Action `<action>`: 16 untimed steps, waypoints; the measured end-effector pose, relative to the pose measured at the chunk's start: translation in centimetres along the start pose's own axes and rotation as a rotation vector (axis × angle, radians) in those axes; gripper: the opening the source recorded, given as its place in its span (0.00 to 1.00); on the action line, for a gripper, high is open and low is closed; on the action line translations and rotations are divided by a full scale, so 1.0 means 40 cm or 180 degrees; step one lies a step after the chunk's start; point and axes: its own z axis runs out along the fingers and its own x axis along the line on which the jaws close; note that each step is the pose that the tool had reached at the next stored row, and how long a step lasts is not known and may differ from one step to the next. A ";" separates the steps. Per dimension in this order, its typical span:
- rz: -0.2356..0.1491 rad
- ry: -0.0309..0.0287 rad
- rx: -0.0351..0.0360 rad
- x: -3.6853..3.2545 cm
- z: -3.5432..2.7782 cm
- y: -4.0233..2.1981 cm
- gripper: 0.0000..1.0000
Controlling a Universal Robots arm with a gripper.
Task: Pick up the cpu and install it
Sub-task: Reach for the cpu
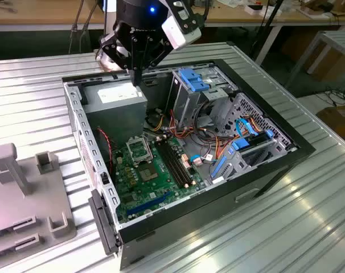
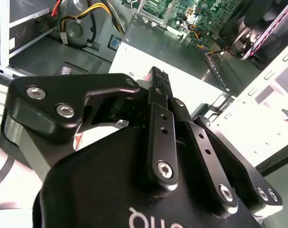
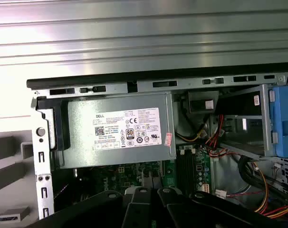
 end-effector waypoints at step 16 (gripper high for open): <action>0.0000 0.0000 0.0000 0.011 0.000 -0.001 0.11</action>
